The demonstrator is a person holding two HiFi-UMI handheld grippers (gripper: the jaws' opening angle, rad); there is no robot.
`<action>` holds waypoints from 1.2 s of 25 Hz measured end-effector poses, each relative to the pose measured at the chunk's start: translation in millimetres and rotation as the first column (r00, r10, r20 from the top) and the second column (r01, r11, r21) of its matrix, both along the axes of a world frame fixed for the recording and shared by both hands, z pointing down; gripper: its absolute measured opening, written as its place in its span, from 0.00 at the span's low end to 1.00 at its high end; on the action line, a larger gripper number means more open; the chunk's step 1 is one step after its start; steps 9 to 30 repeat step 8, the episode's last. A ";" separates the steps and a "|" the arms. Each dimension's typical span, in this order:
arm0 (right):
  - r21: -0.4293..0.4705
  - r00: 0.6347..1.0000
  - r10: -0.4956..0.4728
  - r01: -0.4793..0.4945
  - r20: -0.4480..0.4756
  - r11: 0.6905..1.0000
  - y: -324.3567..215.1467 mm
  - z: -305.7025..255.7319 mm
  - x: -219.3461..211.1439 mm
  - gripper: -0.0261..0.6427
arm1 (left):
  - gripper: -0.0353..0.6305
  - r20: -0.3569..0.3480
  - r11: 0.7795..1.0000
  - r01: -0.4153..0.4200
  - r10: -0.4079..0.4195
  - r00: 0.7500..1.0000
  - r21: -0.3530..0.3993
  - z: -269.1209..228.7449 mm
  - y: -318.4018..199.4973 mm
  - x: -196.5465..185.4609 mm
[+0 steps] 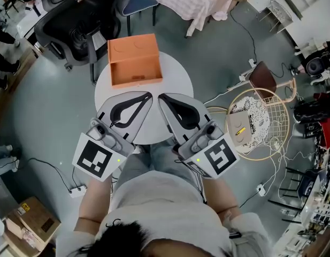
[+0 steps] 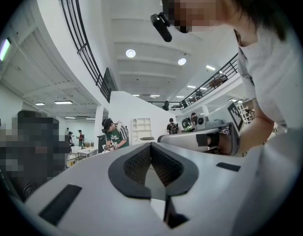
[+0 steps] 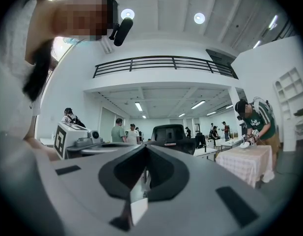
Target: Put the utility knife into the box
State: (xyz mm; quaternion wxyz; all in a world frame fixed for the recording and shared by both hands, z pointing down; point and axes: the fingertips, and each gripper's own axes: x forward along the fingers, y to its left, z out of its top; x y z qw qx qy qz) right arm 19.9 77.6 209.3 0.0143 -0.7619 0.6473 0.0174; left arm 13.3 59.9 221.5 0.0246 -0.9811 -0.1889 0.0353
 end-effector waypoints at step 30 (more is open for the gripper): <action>-0.001 1.000 0.001 -0.001 -0.007 1.000 -2.8 0.7 -4.3 0.05 | 0.07 -0.003 1.000 -0.003 0.003 1.000 -0.005 3.2 -2.7 -3.1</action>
